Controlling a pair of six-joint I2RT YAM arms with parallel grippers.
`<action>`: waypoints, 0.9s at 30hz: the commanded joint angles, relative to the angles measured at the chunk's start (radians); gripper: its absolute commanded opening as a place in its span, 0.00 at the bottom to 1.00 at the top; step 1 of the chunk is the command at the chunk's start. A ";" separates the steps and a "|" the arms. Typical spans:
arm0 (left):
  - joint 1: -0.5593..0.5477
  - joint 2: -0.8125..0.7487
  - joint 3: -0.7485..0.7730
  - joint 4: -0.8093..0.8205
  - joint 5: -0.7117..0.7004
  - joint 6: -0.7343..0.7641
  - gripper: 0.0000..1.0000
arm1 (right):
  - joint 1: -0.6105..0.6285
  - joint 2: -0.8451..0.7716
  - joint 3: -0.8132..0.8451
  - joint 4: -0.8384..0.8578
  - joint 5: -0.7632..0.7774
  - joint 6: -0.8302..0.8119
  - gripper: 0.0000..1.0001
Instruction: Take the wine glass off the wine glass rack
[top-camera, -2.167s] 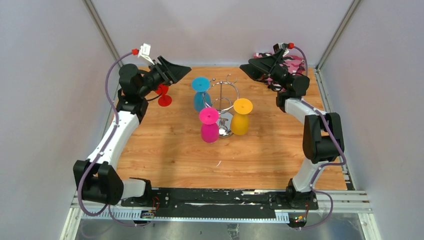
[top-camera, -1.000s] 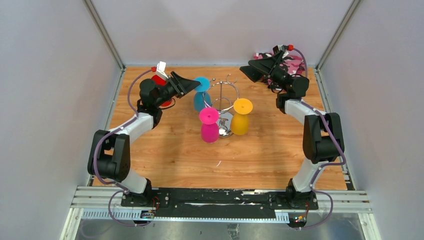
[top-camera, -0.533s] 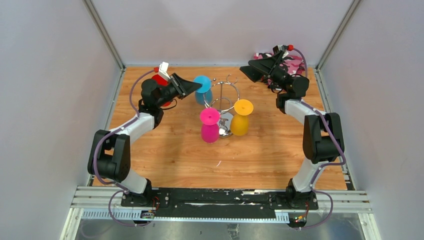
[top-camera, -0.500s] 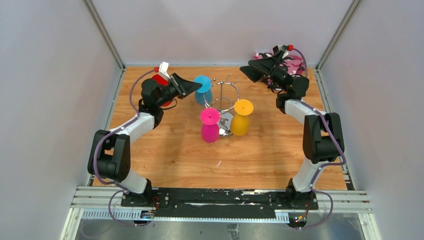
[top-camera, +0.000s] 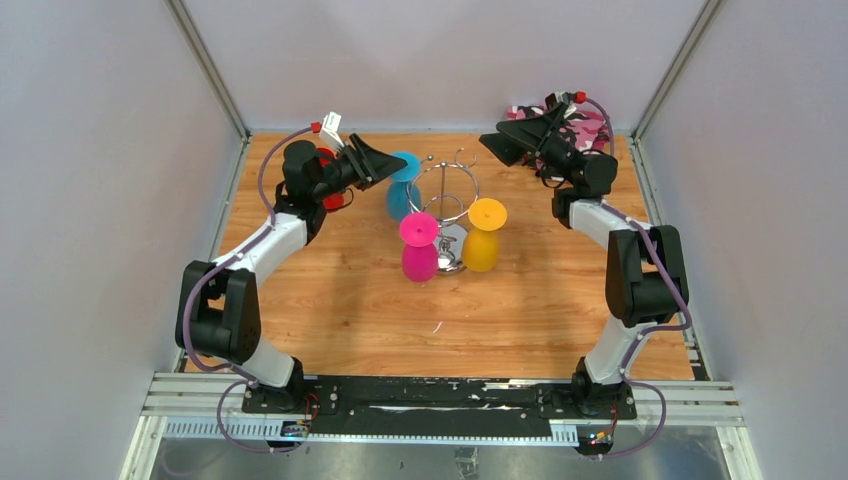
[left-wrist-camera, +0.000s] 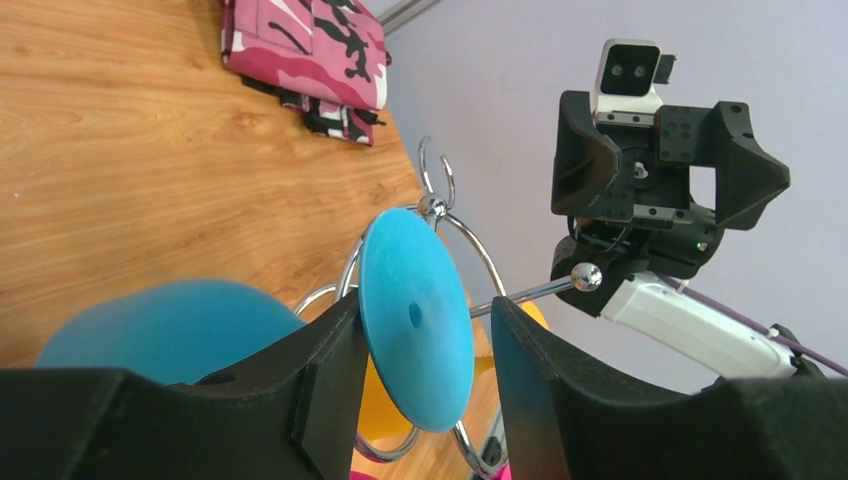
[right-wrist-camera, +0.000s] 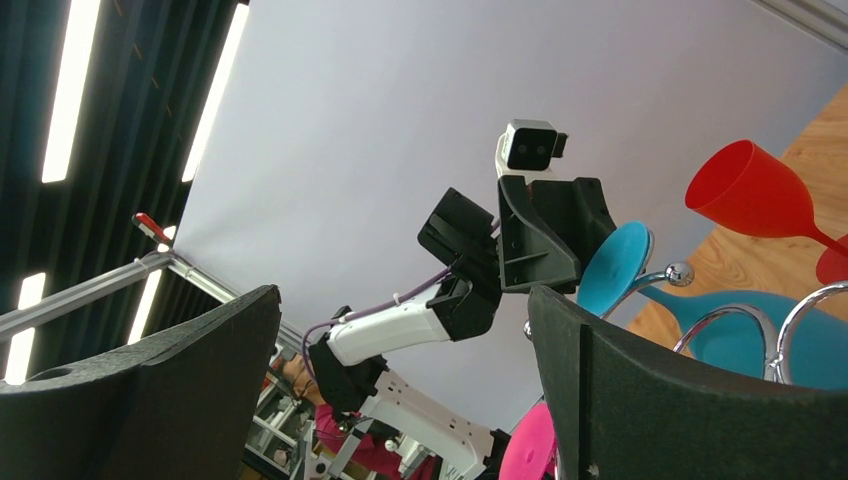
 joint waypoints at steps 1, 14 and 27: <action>0.012 -0.014 0.028 -0.012 0.013 0.041 0.49 | -0.014 0.008 -0.010 0.069 0.001 -0.013 0.99; 0.058 -0.031 0.029 -0.052 0.008 0.078 0.32 | -0.014 0.008 -0.016 0.069 0.001 -0.018 0.99; 0.075 -0.021 0.065 -0.090 0.014 0.079 0.12 | -0.014 0.024 -0.018 0.069 0.003 -0.016 0.99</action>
